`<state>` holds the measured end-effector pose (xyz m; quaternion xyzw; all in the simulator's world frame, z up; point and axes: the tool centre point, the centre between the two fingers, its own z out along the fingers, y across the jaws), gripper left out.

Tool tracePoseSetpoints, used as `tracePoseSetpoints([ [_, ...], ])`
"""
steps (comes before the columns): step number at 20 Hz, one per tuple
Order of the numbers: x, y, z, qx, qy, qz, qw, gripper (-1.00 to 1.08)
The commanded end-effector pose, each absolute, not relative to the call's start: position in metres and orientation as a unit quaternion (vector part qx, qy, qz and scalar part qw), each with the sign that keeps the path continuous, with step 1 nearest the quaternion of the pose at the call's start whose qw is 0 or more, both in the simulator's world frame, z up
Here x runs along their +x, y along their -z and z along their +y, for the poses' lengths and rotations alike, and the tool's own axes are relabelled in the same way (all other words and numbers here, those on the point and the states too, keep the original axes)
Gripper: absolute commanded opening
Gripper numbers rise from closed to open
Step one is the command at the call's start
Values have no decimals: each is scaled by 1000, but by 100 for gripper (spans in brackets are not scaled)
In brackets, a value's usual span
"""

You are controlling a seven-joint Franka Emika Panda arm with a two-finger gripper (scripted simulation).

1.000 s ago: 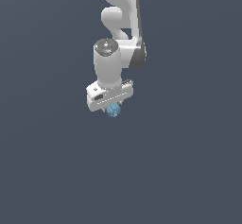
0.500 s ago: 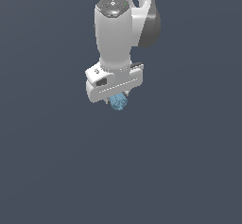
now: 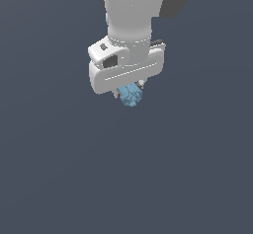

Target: Pick up the object and move it to a goal position.

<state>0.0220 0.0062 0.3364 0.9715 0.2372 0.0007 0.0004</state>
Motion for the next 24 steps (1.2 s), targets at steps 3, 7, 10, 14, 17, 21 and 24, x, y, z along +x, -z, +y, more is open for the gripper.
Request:
tracePoseSetpoints([
  [3,33,-368,14,972,0,237,0,-100],
  [7,42,-393,20,972,0,237,0,-100],
  [10,48,-409,25,972,0,237,0,-100],
  [14,56,-428,30,972,0,237,0,-100],
  [17,61,-441,32,972,0,237,0,-100],
  [21,67,-456,36,972,0,237,0,-100],
  [24,71,-465,39,972,0,237,0,-100],
])
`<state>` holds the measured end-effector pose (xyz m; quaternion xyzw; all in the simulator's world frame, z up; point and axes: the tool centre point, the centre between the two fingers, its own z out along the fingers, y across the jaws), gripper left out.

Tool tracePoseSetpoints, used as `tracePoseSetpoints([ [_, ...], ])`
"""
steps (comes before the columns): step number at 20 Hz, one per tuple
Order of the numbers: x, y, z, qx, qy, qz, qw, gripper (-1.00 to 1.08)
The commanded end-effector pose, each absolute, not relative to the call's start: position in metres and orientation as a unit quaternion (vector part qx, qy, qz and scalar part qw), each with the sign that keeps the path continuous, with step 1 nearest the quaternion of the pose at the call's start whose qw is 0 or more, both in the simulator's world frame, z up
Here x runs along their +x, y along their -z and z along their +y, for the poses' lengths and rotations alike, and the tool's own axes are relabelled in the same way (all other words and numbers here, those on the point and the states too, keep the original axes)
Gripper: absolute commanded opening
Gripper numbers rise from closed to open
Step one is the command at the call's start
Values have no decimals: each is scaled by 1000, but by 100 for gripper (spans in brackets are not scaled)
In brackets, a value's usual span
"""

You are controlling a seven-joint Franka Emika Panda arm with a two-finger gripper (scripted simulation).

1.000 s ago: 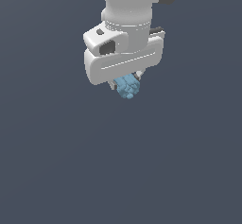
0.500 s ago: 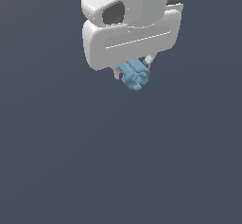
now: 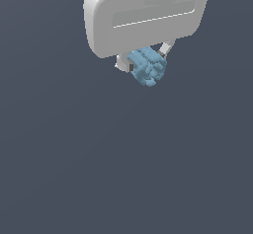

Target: Pick up the object and move it to a goal position.

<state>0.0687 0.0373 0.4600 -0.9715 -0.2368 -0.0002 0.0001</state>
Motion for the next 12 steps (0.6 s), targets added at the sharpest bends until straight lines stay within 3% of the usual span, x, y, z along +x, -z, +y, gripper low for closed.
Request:
tracePoseSetpoints([
  [1,72,-468,39,-972,0,-237,0,-100],
  [12,78,-483,43,-972,0,-237,0,-100],
])
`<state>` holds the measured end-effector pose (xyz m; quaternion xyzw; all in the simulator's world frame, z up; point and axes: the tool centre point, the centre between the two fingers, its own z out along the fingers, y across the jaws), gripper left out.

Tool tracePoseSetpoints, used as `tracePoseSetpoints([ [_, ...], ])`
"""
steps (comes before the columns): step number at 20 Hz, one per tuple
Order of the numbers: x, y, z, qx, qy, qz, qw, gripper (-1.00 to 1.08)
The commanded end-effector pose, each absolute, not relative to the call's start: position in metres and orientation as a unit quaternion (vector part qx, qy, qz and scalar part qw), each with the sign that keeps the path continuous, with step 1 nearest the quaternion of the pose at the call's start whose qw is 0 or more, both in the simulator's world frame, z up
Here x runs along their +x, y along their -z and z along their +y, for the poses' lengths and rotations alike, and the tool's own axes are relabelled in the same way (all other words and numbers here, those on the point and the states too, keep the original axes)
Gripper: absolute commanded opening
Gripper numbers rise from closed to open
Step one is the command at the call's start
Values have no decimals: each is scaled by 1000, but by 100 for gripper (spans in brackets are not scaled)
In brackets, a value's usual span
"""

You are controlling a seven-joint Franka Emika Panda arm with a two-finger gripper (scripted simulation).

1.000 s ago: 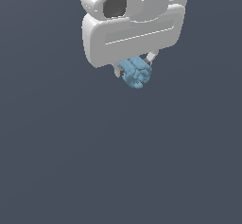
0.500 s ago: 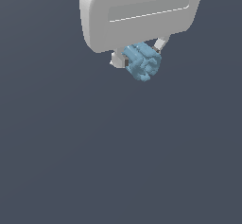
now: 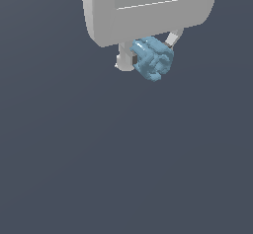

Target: Pick up the object and move it to a goal position.

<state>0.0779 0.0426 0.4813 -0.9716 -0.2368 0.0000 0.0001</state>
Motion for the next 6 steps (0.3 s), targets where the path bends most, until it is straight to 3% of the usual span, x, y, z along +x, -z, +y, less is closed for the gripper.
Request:
tracePoseSetpoints([
  [1,79,-483,43,-972,0,-237,0,-100],
  [6,79,-484,43,-972,0,-237,0,-100],
])
